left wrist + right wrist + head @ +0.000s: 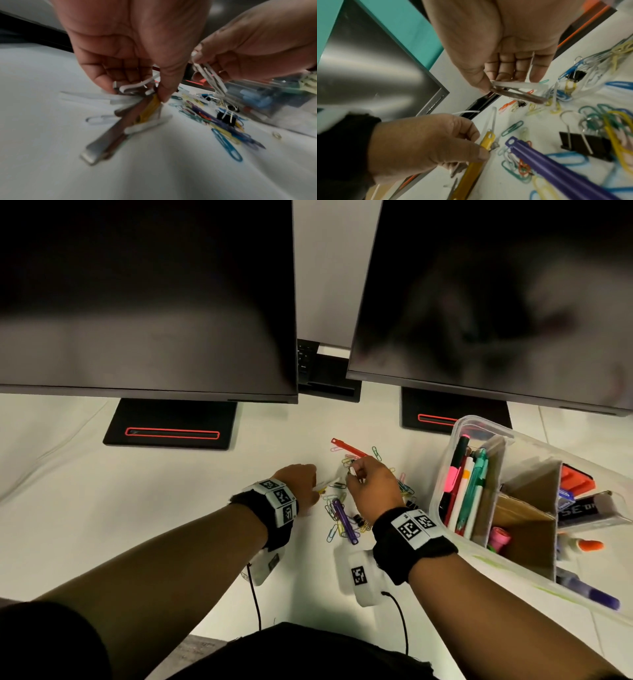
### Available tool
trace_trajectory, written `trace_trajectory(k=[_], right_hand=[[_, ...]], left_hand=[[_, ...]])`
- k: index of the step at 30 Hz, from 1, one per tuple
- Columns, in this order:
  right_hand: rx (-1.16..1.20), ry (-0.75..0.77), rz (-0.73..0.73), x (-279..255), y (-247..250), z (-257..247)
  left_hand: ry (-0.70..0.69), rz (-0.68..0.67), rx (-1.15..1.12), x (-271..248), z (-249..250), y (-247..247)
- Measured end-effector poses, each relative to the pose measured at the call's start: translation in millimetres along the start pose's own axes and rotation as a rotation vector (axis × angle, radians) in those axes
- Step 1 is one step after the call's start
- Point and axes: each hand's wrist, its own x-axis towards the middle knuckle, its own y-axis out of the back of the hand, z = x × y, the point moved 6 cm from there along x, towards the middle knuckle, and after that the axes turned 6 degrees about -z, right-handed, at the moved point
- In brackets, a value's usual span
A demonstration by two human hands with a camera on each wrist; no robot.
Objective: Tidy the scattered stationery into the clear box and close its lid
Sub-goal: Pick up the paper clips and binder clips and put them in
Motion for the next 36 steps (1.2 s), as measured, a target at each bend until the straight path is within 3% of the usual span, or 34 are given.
trace_trajectory(k=[6, 12, 19, 24, 31, 36], right_hand=[[0.100, 0.016, -0.009, -7.4, -1.9, 12.5], [0.102, -0.034, -0.074, -11.8, -3.5, 11.9], [-0.350, -0.091, -0.417, -21.6, -26.6, 9.2], [-0.472, -0.052, -0.422, -21.4, -31.7, 7.3], [-0.290, -0.055, -0.220, -16.0, -10.9, -4.3], [-0.200, -0.082, -0.170, -13.2, -4.9, -9.0]], left_hand=[[0.027, 0.100, -0.381, -3.7, -16.5, 14.9], [0.001, 0.003, -0.842, -5.7, -18.4, 18.1], [-0.019, -0.165, -1.384, -20.1, -17.8, 12.1], [-0.034, -0.192, -1.519, -24.5, -18.2, 13.3], [0.008, -0.177, -1.608, -24.9, -21.9, 11.6], [0.033, -0.168, -1.563, -23.2, -26.4, 9.9]])
